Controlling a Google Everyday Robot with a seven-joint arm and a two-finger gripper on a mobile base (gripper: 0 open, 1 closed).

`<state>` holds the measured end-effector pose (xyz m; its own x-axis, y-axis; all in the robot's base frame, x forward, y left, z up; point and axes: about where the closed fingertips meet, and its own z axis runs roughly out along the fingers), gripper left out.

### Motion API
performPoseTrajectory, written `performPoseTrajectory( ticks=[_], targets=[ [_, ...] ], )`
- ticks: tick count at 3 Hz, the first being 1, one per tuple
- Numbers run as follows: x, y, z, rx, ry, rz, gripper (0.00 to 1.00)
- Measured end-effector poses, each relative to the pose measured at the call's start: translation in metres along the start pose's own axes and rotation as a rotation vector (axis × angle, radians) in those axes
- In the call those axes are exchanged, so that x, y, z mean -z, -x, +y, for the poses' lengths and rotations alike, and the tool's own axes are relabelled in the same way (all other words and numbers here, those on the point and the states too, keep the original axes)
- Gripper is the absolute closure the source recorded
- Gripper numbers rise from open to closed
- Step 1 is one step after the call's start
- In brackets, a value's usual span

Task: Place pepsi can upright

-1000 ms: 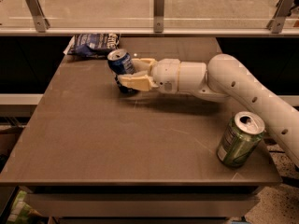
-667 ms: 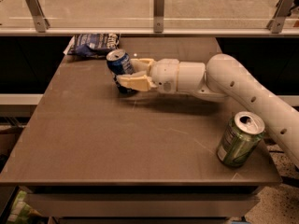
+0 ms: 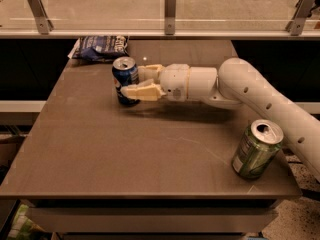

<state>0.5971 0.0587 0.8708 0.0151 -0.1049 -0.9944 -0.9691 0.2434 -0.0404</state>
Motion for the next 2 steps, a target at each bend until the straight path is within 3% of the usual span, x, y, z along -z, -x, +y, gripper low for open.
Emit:
performPoseTrajectory(
  ticks=[1,2],
  targets=[
    [-0.0020,0.0005,0.0013,0.001,0.004,0.000,0.00],
    [-0.0021,0.0005,0.0014,0.001,0.004,0.000,0.00]
  ],
)
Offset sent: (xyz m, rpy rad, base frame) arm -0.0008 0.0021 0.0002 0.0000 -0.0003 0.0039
